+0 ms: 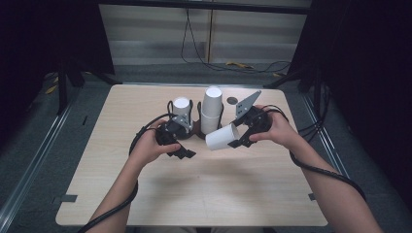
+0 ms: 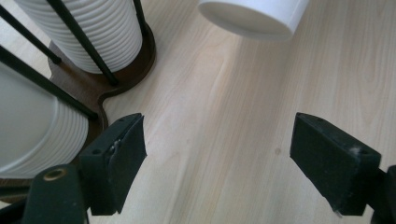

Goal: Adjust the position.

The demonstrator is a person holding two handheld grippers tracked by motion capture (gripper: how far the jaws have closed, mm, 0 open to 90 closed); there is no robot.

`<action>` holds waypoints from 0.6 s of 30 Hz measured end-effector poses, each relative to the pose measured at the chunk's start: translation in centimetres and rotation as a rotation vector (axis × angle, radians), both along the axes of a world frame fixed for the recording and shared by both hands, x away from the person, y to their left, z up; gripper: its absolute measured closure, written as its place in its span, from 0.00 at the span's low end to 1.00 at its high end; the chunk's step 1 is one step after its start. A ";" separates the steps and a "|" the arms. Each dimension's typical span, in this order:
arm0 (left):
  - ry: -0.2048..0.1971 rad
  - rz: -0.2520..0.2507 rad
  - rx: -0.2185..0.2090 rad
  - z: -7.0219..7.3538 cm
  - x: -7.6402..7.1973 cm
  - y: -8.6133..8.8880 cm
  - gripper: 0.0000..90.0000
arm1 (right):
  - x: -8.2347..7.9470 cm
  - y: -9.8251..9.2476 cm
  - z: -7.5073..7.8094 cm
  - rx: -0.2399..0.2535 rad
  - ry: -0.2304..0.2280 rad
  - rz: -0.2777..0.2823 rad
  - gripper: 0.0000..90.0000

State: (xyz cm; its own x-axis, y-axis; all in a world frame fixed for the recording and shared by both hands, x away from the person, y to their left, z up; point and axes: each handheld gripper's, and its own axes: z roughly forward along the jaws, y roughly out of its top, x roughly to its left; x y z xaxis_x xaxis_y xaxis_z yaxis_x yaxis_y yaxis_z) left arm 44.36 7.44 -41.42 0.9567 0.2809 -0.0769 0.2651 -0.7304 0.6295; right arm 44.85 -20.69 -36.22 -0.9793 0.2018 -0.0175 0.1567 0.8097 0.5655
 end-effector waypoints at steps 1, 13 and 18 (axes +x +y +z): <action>0.002 -0.004 0.000 -0.1 -0.1 0.1 0.20 | 0.0 -0.1 -0.1 0.001 0.001 -0.003 0.24; 0.013 -0.001 0.001 -1.5 -0.5 0.4 0.20 | -0.3 -0.8 -0.9 -0.020 0.011 -0.013 0.24; 0.015 -0.002 0.001 -1.8 -0.7 0.6 0.20 | -0.4 -1.0 -1.2 -0.042 0.011 -0.013 0.24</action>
